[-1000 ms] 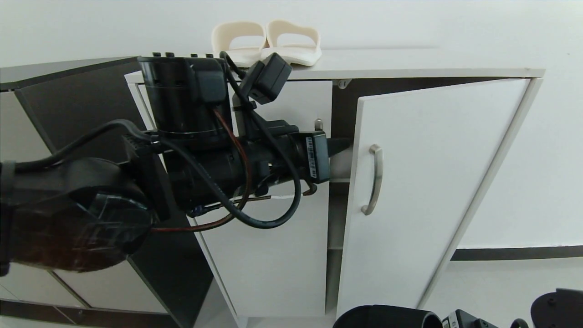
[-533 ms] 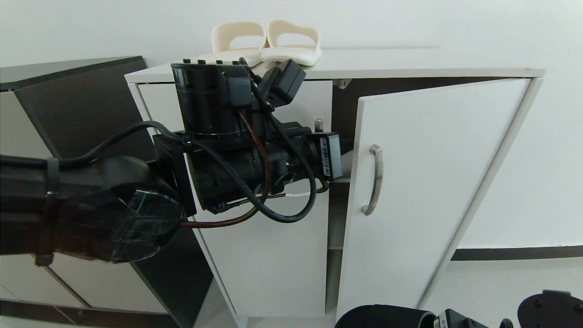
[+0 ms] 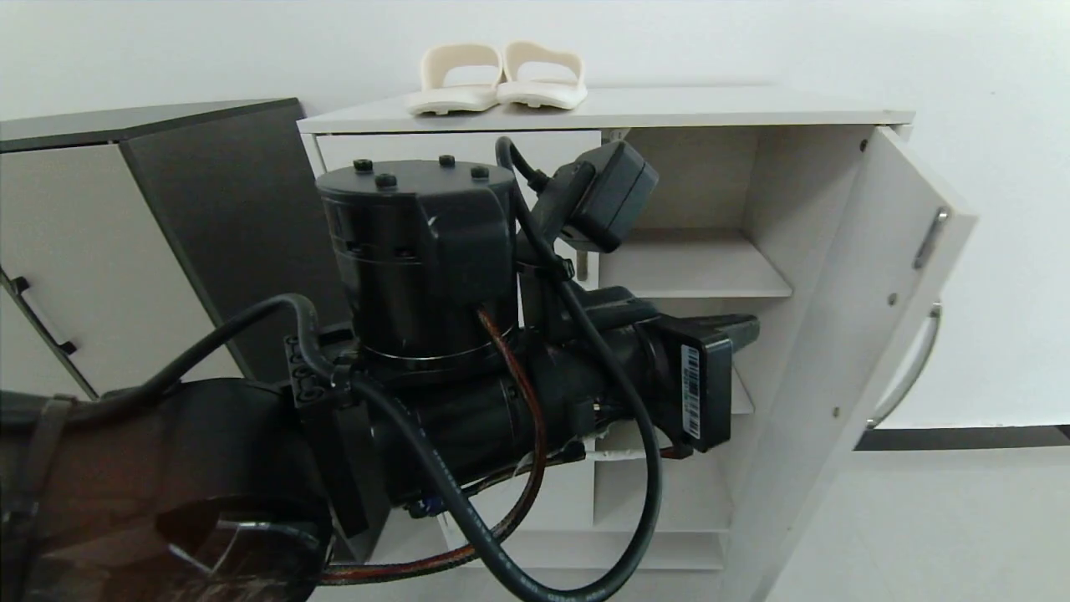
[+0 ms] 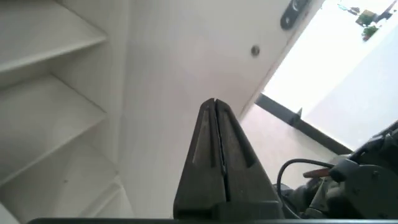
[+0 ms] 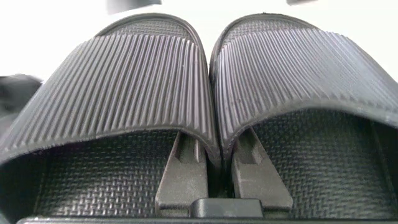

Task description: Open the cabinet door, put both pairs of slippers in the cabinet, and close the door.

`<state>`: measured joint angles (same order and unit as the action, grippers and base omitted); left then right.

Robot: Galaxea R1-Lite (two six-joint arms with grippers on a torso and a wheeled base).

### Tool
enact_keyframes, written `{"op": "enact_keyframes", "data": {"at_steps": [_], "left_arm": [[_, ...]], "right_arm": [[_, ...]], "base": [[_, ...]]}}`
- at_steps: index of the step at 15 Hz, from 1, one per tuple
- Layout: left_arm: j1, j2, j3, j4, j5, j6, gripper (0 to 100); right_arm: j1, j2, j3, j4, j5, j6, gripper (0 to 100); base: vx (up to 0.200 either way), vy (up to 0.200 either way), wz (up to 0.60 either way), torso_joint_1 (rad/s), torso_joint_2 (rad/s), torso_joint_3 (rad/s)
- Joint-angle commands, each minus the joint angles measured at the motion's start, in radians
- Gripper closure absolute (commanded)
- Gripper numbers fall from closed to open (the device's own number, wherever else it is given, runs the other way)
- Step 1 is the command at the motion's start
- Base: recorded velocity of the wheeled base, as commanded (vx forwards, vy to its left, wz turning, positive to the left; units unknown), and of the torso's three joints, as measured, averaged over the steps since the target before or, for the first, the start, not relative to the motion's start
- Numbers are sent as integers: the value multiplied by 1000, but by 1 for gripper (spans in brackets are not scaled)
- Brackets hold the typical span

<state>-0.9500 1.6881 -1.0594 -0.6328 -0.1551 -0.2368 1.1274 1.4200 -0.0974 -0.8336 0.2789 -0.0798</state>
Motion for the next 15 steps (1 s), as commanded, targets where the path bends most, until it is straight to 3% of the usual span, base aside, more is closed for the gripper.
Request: {"op": "enact_keyframes", "data": {"at_steps": [1, 4, 5, 7, 8, 9, 10, 11, 12, 14, 15], "left_arm": [[39, -16, 10, -10, 19, 1, 100], [122, -219, 114, -10, 151, -4, 100], [155, -350, 183, 59, 198, 7, 100], [246, -654, 299, 331, 355, 74, 100], [321, -800, 352, 455, 427, 77, 100], [419, -932, 401, 551, 460, 82, 100], [491, -1038, 443, 611, 488, 82, 100], [593, -1177, 550, 677, 565, 83, 100], [669, -1295, 642, 686, 611, 100, 100], [832, -1478, 812, 696, 626, 185, 100], [909, -1509, 871, 694, 615, 191, 100]], "right_arm": [[-14, 8, -31, -1, -14, 12, 100], [-170, 123, -140, -7, -222, 45, 100], [-216, 149, -192, -7, -346, 91, 100], [-258, 201, -344, -5, -552, 232, 100], [-288, 240, -412, -2, -610, 258, 100], [-301, 277, -455, -2, -664, 265, 100], [-302, 306, -472, -2, -712, 279, 100], [-304, 341, -481, -5, -747, 305, 100], [-307, 358, -481, -5, -748, 308, 100], [-313, 376, -481, -5, -748, 308, 100], [-314, 382, -478, -5, -748, 308, 100]], "base": [[0, 0, 0, 0, 0, 0], [0, 0, 0, 0, 0, 0], [0, 0, 0, 0, 0, 0], [0, 0, 0, 0, 0, 0], [0, 0, 0, 0, 0, 0], [0, 0, 0, 0, 0, 0], [0, 0, 0, 0, 0, 0], [0, 0, 0, 0, 0, 0], [0, 0, 0, 0, 0, 0], [0, 0, 0, 0, 0, 0], [0, 0, 0, 0, 0, 0]]}}
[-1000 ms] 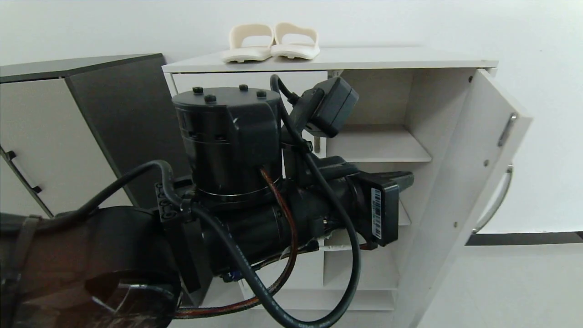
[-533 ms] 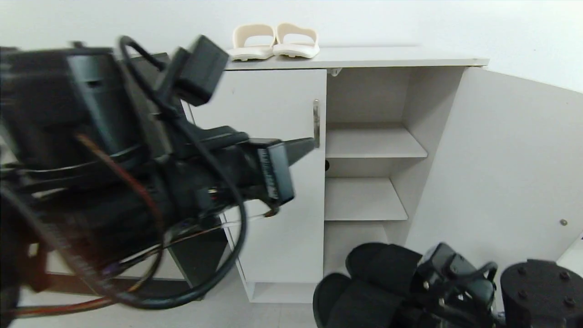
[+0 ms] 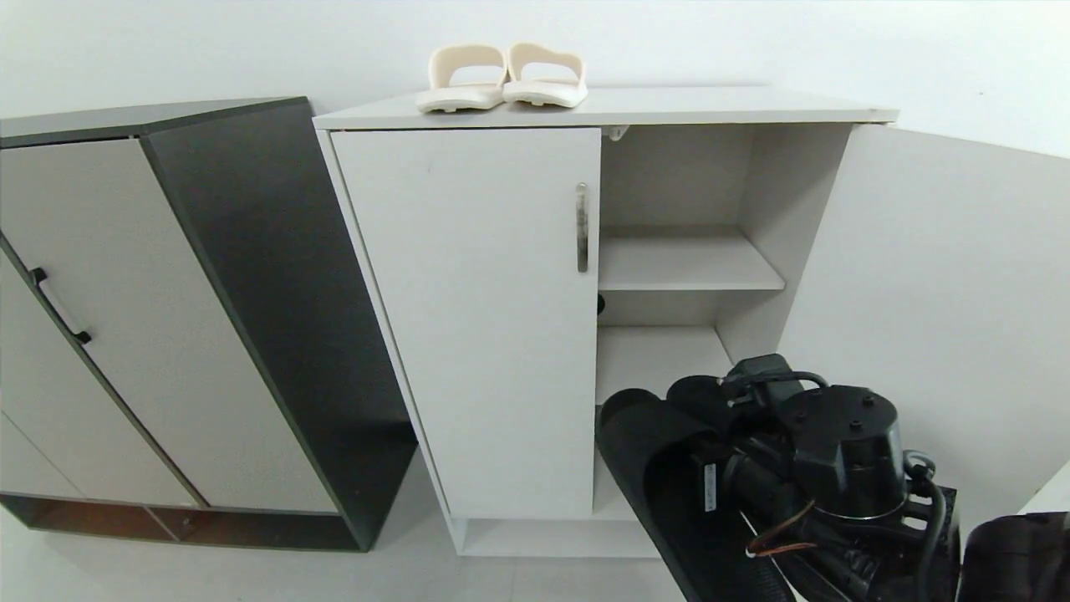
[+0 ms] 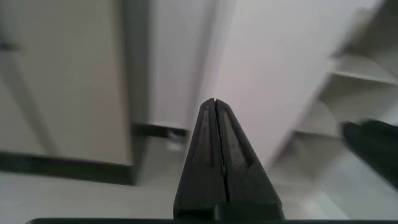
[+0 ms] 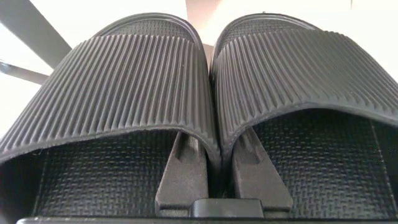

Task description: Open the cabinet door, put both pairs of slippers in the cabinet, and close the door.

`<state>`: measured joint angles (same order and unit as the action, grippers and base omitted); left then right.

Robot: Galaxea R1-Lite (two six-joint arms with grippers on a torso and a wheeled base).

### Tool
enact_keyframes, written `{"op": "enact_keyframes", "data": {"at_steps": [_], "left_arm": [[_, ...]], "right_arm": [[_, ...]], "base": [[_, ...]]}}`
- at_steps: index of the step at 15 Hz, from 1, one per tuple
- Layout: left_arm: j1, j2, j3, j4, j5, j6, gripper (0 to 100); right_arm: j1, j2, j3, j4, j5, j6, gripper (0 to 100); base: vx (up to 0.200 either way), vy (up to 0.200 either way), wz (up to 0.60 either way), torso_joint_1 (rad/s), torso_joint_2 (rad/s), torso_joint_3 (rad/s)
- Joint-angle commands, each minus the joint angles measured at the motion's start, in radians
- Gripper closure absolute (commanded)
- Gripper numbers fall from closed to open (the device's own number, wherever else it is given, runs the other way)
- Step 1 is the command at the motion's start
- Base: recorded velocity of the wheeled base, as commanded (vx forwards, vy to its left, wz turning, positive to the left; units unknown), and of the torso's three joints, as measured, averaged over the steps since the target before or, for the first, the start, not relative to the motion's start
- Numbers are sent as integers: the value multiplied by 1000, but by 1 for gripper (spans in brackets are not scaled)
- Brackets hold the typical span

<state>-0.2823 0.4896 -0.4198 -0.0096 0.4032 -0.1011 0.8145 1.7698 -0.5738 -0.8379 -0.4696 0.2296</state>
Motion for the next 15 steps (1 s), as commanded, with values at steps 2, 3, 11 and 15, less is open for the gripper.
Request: {"op": "enact_keyframes", "data": {"at_steps": [2, 3, 11, 15], "left_arm": [[281, -324, 312, 66, -44, 57, 100], [281, -364, 343, 62, -176, 57, 100], [281, -488, 420, 13, -438, 136, 100], [281, -487, 420, 13, -435, 132, 100]], "right_arm": [[-1, 42, 0, -1, 0, 1, 100], [-5, 43, 0, -3, 3, 1, 100], [5, 43, -15, -24, -9, -7, 100], [5, 71, -46, -24, -24, -7, 100]], "base": [[0, 0, 0, 0, 0, 0], [0, 0, 0, 0, 0, 0], [0, 0, 0, 0, 0, 0], [0, 0, 0, 0, 0, 0]]}}
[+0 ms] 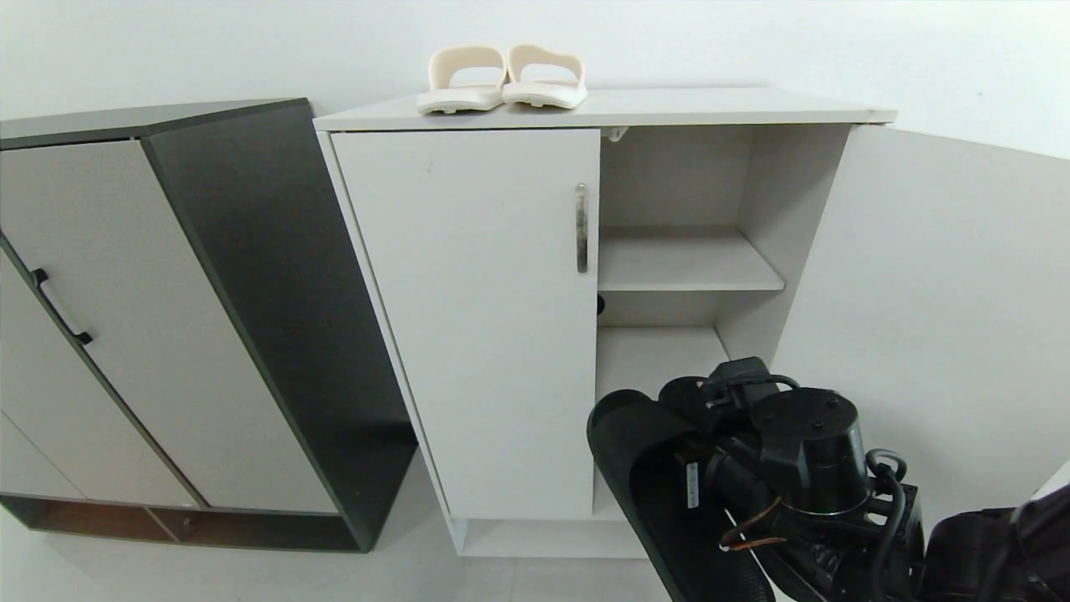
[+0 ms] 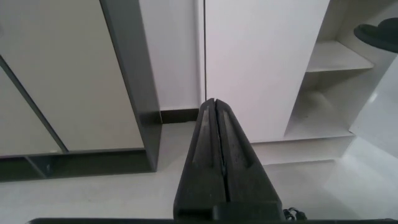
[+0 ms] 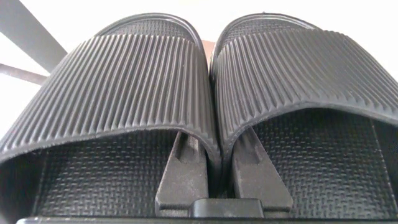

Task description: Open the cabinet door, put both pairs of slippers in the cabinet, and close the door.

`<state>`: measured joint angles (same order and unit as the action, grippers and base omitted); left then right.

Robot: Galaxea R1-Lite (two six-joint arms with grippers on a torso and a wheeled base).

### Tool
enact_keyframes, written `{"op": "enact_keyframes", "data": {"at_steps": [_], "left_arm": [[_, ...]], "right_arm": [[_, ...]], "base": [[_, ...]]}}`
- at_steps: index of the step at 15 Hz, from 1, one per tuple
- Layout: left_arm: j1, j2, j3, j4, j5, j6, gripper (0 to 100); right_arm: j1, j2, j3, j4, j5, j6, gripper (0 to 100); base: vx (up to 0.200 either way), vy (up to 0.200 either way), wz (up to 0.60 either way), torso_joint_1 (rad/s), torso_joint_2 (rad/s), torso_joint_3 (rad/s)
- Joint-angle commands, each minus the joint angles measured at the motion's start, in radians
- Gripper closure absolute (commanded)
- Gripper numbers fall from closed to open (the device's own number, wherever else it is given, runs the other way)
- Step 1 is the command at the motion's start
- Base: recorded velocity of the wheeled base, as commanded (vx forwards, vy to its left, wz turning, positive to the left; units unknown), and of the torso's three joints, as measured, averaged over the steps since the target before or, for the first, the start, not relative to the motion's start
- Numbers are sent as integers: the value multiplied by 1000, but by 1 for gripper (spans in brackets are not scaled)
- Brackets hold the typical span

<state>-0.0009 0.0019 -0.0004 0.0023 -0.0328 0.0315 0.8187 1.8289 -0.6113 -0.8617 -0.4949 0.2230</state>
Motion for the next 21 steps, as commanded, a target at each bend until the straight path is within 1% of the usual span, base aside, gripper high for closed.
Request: {"op": "enact_keyframes", "data": {"at_steps": [1, 2, 5, 7, 8, 11, 14, 17, 19, 21], "left_arm": [[1, 0, 0, 1, 1, -1, 100], [-1, 1, 0, 1, 1, 1, 100], [-1, 1, 0, 1, 1, 1, 100], [1, 0, 0, 1, 1, 1, 100], [-1, 0, 0, 1, 1, 2, 100], [1, 0, 0, 1, 1, 2, 100], [1, 0, 0, 1, 1, 1, 100], [-1, 1, 0, 1, 1, 1, 100], [1, 0, 0, 1, 1, 1, 100], [1, 0, 0, 1, 1, 1, 100]], "right_arm": [[3, 29, -18, 0, -11, 1, 100], [7, 50, -16, -2, -28, 4, 100], [8, 87, -22, -57, -33, -1, 100], [10, 92, -24, -66, -34, -2, 100], [11, 93, -24, -66, -34, -2, 100], [22, 99, -31, -66, -77, -2, 100], [39, 101, -33, -66, -91, -2, 100], [39, 130, -47, -68, -103, -2, 100], [31, 181, -111, -65, -103, -7, 100], [0, 250, -173, -63, -105, -13, 100]], "base": [[0, 0, 0, 0, 0, 0], [0, 0, 0, 0, 0, 0], [0, 0, 0, 0, 0, 0], [0, 0, 0, 0, 0, 0], [0, -200, 0, 2, 7, 2], [0, -200, 0, 2, 4, 2], [0, -200, 0, 6, -1, 2], [0, 0, 0, 0, 0, 0], [0, 0, 0, 0, 0, 0], [0, 0, 0, 0, 0, 0]]}}
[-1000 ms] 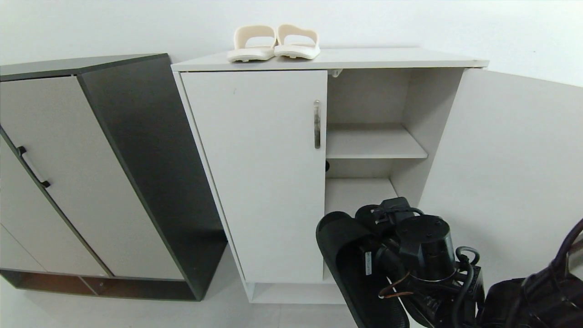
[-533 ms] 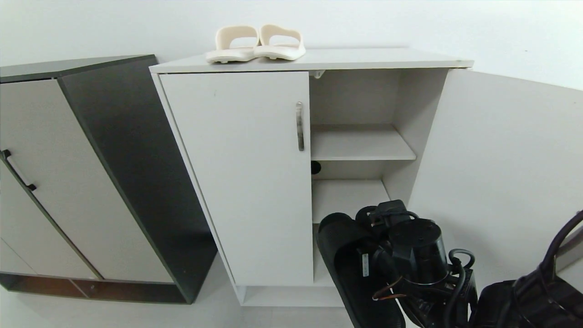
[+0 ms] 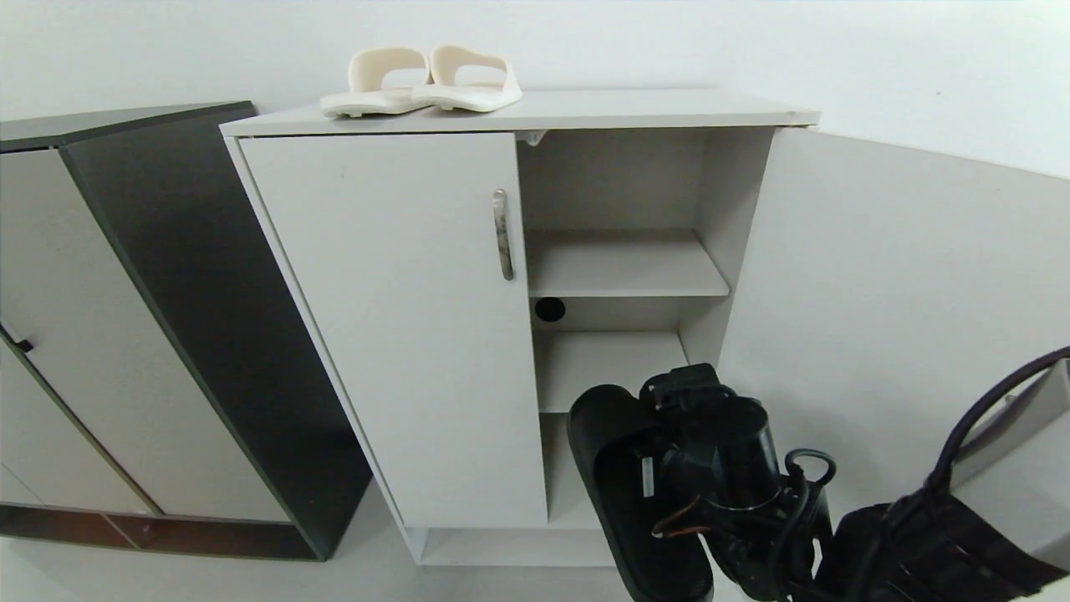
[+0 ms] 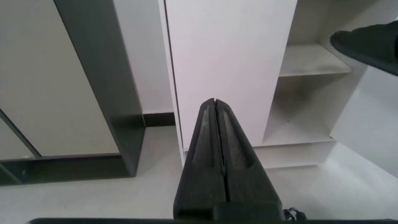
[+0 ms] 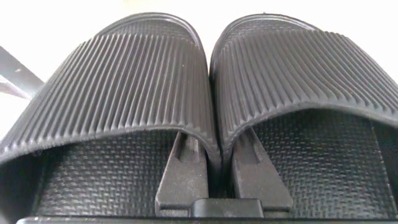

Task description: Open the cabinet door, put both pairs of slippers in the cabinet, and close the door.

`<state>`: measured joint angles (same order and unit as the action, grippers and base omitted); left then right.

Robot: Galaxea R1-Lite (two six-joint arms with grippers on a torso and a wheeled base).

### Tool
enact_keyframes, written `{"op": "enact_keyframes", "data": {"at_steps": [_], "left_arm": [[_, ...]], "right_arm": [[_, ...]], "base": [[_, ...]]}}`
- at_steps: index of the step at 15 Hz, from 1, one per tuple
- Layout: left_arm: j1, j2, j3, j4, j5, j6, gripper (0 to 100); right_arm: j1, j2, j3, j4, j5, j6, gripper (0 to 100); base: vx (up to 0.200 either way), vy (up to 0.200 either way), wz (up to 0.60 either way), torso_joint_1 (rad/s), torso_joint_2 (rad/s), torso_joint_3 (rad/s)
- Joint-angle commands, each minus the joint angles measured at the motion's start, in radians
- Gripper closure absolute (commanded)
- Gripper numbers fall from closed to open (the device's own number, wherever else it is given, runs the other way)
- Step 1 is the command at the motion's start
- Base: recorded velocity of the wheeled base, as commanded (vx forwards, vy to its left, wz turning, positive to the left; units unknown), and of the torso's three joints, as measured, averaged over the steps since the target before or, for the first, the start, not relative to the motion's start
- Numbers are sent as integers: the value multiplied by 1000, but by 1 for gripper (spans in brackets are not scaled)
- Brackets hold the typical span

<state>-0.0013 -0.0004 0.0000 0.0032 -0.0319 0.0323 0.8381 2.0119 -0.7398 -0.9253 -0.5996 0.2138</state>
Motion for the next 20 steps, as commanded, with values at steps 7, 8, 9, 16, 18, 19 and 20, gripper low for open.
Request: {"op": "enact_keyframes", "data": {"at_steps": [7, 8, 9, 16, 18, 19, 20], "left_arm": [[1, 3, 0, 0, 0, 0, 100], [1, 2, 0, 0, 0, 0, 100], [0, 2, 0, 0, 0, 0, 100], [1, 3, 0, 0, -2, 1, 100], [0, 3, 0, 0, -2, 1, 100], [1, 3, 0, 0, -2, 1, 100], [0, 3, 0, 0, -2, 1, 100]], "right_arm": [[-24, 206, -101, -46, -69, 15, 100], [-22, 211, -101, -52, -69, 16, 100], [-20, 217, -101, -58, -69, 18, 100], [-14, 281, -151, -73, -62, 71, 100], [-13, 281, -155, -73, -62, 73, 100], [-13, 281, -156, -75, -62, 75, 100], [-13, 283, -164, -93, -63, 75, 100]], "base": [[0, 0, 0, 0, 0, 0], [0, 0, 0, 0, 0, 0], [0, 0, 0, 0, 0, 0], [0, 0, 0, 1, 2, -121], [0, 0, 0, 5, 7, -198], [0, 0, 0, 7, 2, -212], [0, 0, 0, -2, 2, -193]]}}
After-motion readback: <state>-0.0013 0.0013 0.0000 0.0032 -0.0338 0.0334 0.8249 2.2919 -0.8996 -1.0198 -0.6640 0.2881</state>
